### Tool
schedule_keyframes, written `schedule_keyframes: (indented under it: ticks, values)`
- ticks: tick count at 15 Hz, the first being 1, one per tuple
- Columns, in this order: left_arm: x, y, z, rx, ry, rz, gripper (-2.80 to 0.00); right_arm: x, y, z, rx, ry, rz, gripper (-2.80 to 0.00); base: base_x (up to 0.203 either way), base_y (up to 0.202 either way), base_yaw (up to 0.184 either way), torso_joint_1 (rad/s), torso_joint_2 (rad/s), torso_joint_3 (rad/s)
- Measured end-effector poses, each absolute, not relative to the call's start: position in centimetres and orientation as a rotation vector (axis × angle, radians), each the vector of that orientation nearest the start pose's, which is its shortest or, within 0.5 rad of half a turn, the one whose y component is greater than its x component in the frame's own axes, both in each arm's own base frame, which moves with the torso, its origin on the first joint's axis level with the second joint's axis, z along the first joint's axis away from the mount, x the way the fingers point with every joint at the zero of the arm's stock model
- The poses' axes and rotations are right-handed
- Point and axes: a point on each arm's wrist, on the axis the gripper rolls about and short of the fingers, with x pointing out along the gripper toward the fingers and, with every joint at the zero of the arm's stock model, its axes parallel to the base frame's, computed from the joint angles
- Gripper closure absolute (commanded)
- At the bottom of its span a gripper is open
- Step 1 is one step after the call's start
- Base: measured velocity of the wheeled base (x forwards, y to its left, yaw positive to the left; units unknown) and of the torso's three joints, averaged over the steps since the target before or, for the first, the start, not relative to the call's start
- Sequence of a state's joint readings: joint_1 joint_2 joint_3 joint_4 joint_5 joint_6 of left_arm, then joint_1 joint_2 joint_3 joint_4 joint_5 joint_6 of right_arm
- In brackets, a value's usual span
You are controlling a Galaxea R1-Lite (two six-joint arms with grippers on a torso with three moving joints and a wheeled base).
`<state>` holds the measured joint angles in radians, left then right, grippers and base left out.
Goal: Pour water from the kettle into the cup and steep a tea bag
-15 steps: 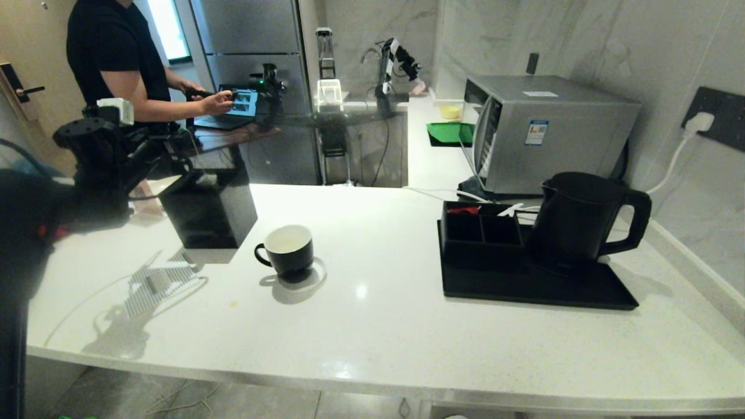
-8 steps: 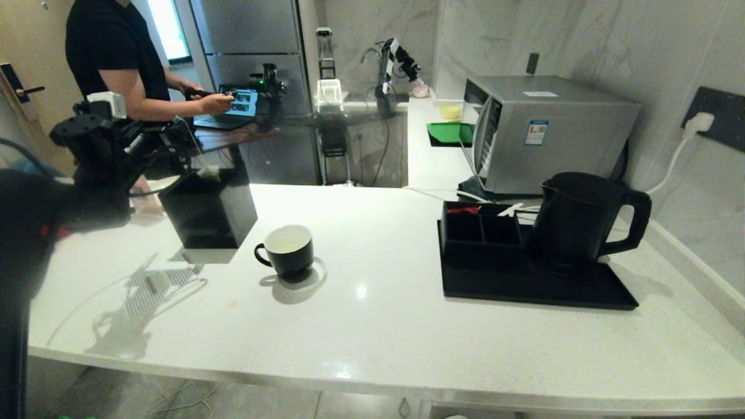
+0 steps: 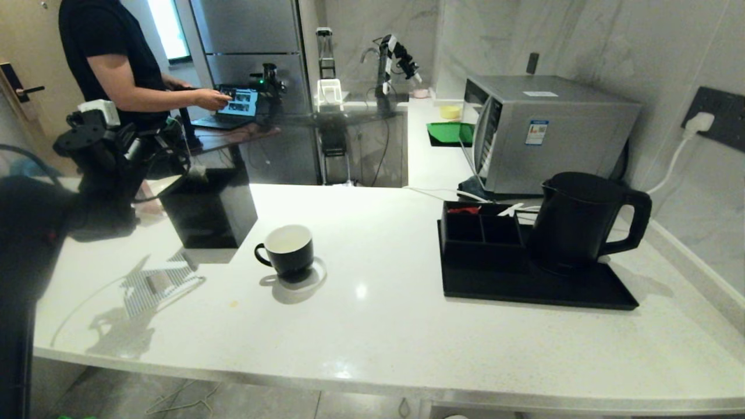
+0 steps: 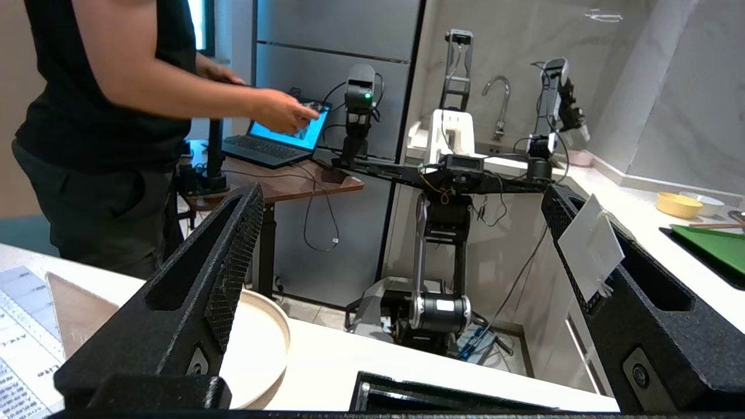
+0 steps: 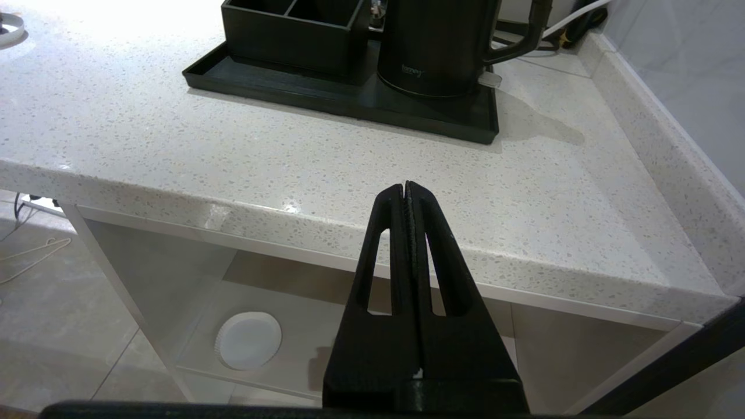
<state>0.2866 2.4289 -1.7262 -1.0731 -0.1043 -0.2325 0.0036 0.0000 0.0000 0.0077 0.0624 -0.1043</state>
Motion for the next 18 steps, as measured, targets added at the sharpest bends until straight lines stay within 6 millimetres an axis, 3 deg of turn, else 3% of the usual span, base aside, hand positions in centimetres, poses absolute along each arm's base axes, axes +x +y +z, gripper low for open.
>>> schedule_keyframes:
  ticks: [11, 18]
  values:
    - [48.3, 14.3, 16.4, -0.098, -0.287, 0.106, -2.8, -2.3, 0.1, 7.5, -0.104, 0.004, 0.066, 0.0, 0.0, 0.0, 0.0, 0.0, 0.0, 0.0]
    - [47.9, 14.5, 18.4, -0.039, -0.304, 0.045, -2.8, -2.3, 0.1, 7.5, -0.104, 0.004, 0.067, 0.0, 0.0, 0.0, 0.0, 0.0, 0.0, 0.0]
